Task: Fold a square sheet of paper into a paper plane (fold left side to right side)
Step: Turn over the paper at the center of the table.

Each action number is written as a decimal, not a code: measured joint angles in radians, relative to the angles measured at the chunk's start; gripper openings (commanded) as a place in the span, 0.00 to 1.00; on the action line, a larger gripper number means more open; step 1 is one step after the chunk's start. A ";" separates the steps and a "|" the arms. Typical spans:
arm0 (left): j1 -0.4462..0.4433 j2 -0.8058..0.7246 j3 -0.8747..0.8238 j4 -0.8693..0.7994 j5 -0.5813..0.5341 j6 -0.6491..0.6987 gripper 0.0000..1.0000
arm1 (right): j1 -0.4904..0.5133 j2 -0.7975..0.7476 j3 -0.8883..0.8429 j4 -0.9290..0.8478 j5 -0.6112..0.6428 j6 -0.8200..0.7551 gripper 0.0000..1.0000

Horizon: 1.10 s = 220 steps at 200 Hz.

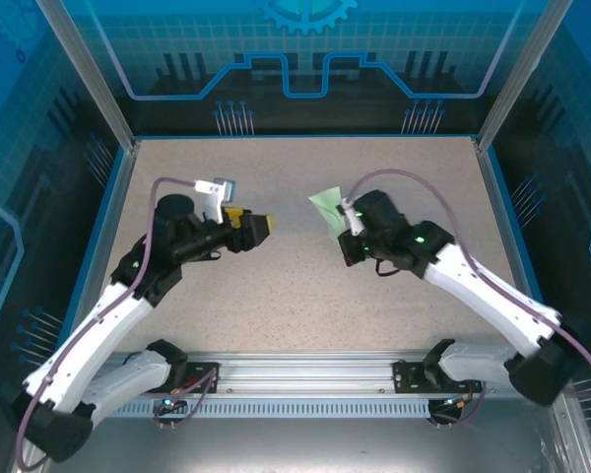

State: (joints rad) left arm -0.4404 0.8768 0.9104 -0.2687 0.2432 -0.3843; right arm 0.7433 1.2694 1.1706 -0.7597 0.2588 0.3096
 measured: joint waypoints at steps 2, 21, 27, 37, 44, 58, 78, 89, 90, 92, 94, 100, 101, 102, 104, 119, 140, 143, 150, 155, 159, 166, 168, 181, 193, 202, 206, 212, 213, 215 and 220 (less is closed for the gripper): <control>0.000 -0.009 -0.006 -0.005 -0.010 0.001 0.77 | 0.013 0.018 0.013 -0.019 0.035 0.000 0.00; 0.000 -0.089 -0.063 -0.042 -0.093 0.002 0.77 | 0.102 0.209 0.103 -0.169 0.295 0.021 0.00; 0.000 -0.107 -0.077 -0.050 -0.114 0.002 0.77 | 0.124 0.274 0.129 -0.217 0.369 0.035 0.00; 0.000 -0.131 -0.097 -0.067 -0.146 0.001 0.78 | 0.153 0.379 0.169 -0.298 0.481 0.059 0.00; 0.000 -0.145 -0.109 -0.076 -0.167 0.000 0.78 | 0.170 0.446 0.194 -0.350 0.546 0.079 0.00; 0.000 -0.163 -0.121 -0.094 -0.198 -0.001 0.78 | 0.197 0.566 0.233 -0.435 0.649 0.107 0.00; 0.000 -0.170 -0.122 -0.106 -0.230 -0.001 0.79 | 0.226 0.690 0.265 -0.499 0.735 0.116 0.01; 0.002 -0.170 -0.122 -0.112 -0.240 -0.001 0.79 | 0.239 0.749 0.278 -0.512 0.757 0.110 0.03; 0.002 -0.170 -0.122 -0.113 -0.240 -0.001 0.79 | 0.239 0.753 0.278 -0.513 0.758 0.110 0.04; 0.002 -0.169 -0.122 -0.113 -0.241 -0.001 0.79 | 0.241 0.764 0.279 -0.513 0.761 0.107 0.04; 0.002 -0.169 -0.122 -0.115 -0.242 -0.001 0.79 | 0.243 0.774 0.281 -0.513 0.761 0.103 0.05; 0.003 -0.167 -0.122 -0.117 -0.247 -0.001 0.79 | 0.248 0.799 0.284 -0.512 0.762 0.095 0.07; 0.003 -0.167 -0.122 -0.118 -0.247 -0.001 0.79 | 0.248 0.802 0.284 -0.512 0.762 0.093 0.08; 0.003 -0.167 -0.122 -0.119 -0.247 -0.001 0.79 | 0.249 0.804 0.284 -0.512 0.762 0.091 0.08; 0.003 -0.166 -0.122 -0.119 -0.248 -0.001 0.79 | 0.250 0.813 0.284 -0.511 0.763 0.089 0.10; 0.003 -0.158 -0.122 -0.120 -0.248 -0.001 0.79 | 0.258 0.863 0.285 -0.501 0.750 0.067 0.19; 0.003 -0.138 -0.122 -0.119 -0.248 -0.003 0.79 | 0.259 0.887 0.281 -0.464 0.682 0.024 0.34; 0.003 -0.136 -0.122 -0.120 -0.247 -0.005 0.79 | 0.259 0.887 0.280 -0.460 0.675 0.014 0.36; 0.003 -0.127 -0.122 -0.120 -0.247 -0.008 0.79 | 0.259 0.881 0.275 -0.439 0.643 0.001 0.42; 0.003 -0.121 -0.123 -0.119 -0.247 -0.010 0.79 | 0.260 0.874 0.269 -0.422 0.618 -0.003 0.46; 0.003 -0.115 -0.123 -0.119 -0.247 -0.011 0.79 | 0.259 0.865 0.260 -0.409 0.594 -0.009 0.49; 0.003 -0.104 -0.125 -0.118 -0.246 -0.018 0.79 | 0.259 0.846 0.242 -0.386 0.555 -0.017 0.55; 0.003 -0.100 -0.126 -0.117 -0.245 -0.021 0.79 | 0.259 0.838 0.236 -0.378 0.541 -0.022 0.57; 0.004 -0.079 -0.139 -0.107 -0.237 -0.040 0.80 | 0.259 0.775 0.194 -0.340 0.467 -0.031 0.70; 0.007 -0.051 -0.159 -0.089 -0.219 -0.064 0.80 | 0.259 0.694 0.153 -0.310 0.397 -0.039 0.82; 0.011 -0.026 -0.177 -0.071 -0.206 -0.085 0.80 | 0.259 0.625 0.122 -0.286 0.344 -0.051 0.87; 0.013 -0.012 -0.188 -0.059 -0.195 -0.093 0.80 | 0.259 0.592 0.108 -0.276 0.323 -0.051 0.89; 0.015 0.010 -0.201 -0.045 -0.183 -0.108 0.80 | 0.258 0.543 0.089 -0.262 0.291 -0.056 0.91; 0.015 0.013 -0.203 -0.043 -0.182 -0.109 0.80 | 0.258 0.531 0.085 -0.260 0.283 -0.053 0.92; 0.016 0.023 -0.207 -0.037 -0.177 -0.115 0.80 | 0.257 0.518 0.080 -0.257 0.275 -0.055 0.92; 0.018 0.045 -0.216 -0.022 -0.165 -0.125 0.80 | 0.255 0.473 0.062 -0.244 0.249 -0.056 0.95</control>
State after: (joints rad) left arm -0.4229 0.9215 0.6941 -0.2909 0.0784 -0.5091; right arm 0.9985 1.7424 1.2324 -1.0035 0.5079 0.2535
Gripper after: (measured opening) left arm 0.799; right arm 0.905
